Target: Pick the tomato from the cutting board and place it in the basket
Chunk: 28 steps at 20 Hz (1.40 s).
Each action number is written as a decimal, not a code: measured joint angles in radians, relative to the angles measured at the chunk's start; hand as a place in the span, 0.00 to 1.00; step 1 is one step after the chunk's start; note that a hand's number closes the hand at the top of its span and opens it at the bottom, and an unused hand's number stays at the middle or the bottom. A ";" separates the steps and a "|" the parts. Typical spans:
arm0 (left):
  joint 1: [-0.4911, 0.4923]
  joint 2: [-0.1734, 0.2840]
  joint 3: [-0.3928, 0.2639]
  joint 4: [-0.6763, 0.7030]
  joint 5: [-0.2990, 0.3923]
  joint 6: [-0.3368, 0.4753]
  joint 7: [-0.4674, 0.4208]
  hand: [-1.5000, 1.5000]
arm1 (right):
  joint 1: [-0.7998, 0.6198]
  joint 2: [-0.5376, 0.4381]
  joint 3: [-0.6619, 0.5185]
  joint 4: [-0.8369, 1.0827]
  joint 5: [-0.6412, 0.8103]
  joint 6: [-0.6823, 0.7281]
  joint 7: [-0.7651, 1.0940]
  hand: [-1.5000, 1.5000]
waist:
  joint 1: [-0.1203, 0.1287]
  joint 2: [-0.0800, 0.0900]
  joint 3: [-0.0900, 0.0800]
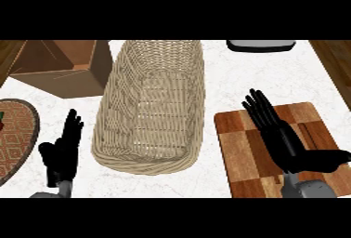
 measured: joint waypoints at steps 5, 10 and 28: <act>-0.081 0.086 -0.018 -0.046 -0.062 -0.057 -0.019 0.50 | -0.041 -0.077 0.108 -0.047 -0.022 0.229 0.020 1.00 | 0.024 0.005 0.005; -0.151 0.172 -0.029 -0.084 -0.101 -0.125 -0.031 0.50 | 0.027 -0.067 0.230 -0.089 -0.162 0.410 0.058 0.00 | 0.010 0.010 0.010; -0.201 0.255 -0.003 -0.119 -0.094 -0.248 -0.015 0.50 | -0.151 -0.607 -0.041 -0.603 0.272 0.539 0.191 0.00 | 0.025 0.007 0.000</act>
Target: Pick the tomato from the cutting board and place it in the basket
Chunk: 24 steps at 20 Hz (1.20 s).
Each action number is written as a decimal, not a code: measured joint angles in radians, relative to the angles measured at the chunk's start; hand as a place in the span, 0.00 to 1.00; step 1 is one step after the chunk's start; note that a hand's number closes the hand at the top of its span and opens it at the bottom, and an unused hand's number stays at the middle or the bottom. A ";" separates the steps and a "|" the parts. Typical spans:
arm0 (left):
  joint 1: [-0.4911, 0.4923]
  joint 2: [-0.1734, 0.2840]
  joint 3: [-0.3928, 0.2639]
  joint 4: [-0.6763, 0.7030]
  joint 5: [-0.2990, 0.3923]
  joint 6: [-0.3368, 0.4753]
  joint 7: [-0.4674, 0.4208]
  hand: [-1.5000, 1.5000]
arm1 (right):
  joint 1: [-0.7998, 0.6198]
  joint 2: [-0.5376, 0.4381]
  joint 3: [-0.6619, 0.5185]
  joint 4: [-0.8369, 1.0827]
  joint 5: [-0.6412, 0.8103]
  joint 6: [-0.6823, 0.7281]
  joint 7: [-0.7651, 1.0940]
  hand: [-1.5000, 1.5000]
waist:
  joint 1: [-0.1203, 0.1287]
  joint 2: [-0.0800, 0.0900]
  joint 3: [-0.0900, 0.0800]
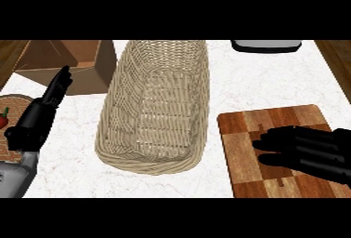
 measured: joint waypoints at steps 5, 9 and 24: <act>-0.020 0.001 0.005 -0.008 0.005 -0.019 0.015 0.50 | -0.126 -0.175 -0.001 0.025 0.024 0.208 -0.011 0.00 | 0.017 0.006 0.001; -0.031 -0.016 0.010 0.005 -0.010 -0.023 0.015 0.50 | -0.206 -0.214 0.030 0.092 0.085 0.311 -0.061 0.00 | 0.018 0.009 0.003; 0.006 -0.057 0.052 -0.037 -0.060 -0.050 0.035 0.50 | -0.249 -0.164 0.257 0.258 0.493 0.256 -0.216 0.00 | 0.010 0.008 0.005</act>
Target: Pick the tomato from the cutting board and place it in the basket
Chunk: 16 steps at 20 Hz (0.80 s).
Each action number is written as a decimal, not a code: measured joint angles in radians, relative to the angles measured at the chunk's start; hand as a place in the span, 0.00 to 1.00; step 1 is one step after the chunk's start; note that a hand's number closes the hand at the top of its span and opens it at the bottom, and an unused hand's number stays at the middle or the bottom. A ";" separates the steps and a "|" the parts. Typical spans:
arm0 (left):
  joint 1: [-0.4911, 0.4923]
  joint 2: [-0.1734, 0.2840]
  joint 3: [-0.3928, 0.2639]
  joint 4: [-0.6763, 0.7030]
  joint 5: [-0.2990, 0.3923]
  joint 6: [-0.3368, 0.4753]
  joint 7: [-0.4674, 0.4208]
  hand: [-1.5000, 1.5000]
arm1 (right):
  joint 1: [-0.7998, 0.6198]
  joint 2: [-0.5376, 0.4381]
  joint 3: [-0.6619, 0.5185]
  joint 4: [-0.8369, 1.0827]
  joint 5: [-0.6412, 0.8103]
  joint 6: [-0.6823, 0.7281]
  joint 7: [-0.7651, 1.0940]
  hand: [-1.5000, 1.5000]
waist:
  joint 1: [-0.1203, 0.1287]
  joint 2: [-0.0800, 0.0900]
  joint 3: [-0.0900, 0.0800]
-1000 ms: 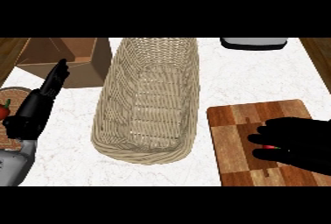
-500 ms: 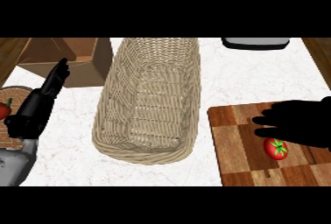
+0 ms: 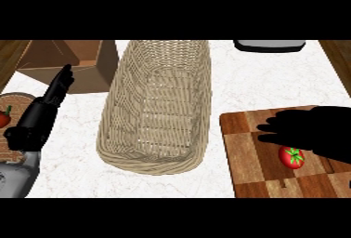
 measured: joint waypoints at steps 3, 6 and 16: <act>-0.010 -0.014 0.002 0.002 -0.016 -0.003 0.010 0.50 | -0.017 0.015 0.062 0.049 0.088 -0.027 -0.029 0.00 | 0.001 0.000 0.000; -0.010 -0.021 0.014 0.013 -0.022 -0.015 0.005 0.50 | -0.023 0.025 0.121 0.117 0.179 -0.076 -0.076 0.00 | 0.002 0.001 0.000; -0.036 -0.052 0.056 0.025 -0.054 -0.050 0.033 0.50 | 0.032 0.090 0.209 0.318 0.414 -0.279 -0.239 0.00 | -0.006 -0.001 0.000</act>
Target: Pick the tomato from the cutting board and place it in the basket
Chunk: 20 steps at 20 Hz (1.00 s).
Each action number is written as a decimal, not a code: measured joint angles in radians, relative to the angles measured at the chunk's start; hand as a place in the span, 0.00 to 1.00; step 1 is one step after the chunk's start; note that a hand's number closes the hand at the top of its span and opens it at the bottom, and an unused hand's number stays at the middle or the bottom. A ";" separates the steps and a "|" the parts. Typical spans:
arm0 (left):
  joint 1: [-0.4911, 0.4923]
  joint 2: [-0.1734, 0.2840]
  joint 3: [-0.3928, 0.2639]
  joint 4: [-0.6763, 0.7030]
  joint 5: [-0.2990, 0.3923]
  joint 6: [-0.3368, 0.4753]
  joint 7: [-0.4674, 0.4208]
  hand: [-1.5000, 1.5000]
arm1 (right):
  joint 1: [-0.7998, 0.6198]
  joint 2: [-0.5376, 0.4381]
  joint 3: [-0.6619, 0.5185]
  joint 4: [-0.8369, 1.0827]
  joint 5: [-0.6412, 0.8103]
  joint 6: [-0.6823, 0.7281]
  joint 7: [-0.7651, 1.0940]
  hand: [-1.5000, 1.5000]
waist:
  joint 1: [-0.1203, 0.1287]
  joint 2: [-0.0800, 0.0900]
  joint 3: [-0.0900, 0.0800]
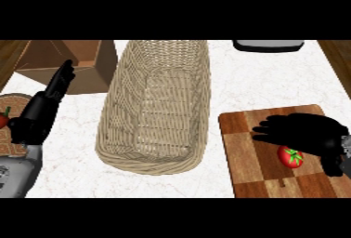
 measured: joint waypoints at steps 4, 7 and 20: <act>0.014 -0.023 0.012 -0.011 -0.024 -0.008 -0.006 0.50 | 0.016 0.016 -0.026 0.054 0.052 -0.045 -0.065 0.00 | -0.003 -0.001 0.000; 0.026 -0.024 0.036 -0.008 -0.020 -0.033 -0.015 0.50 | 0.009 0.046 -0.039 0.107 0.084 -0.079 -0.109 0.00 | -0.002 -0.001 0.000; 0.033 -0.074 0.083 -0.015 -0.079 -0.078 -0.008 0.50 | 0.126 0.127 -0.105 0.132 0.207 -0.139 -0.167 0.00 | -0.009 -0.003 0.000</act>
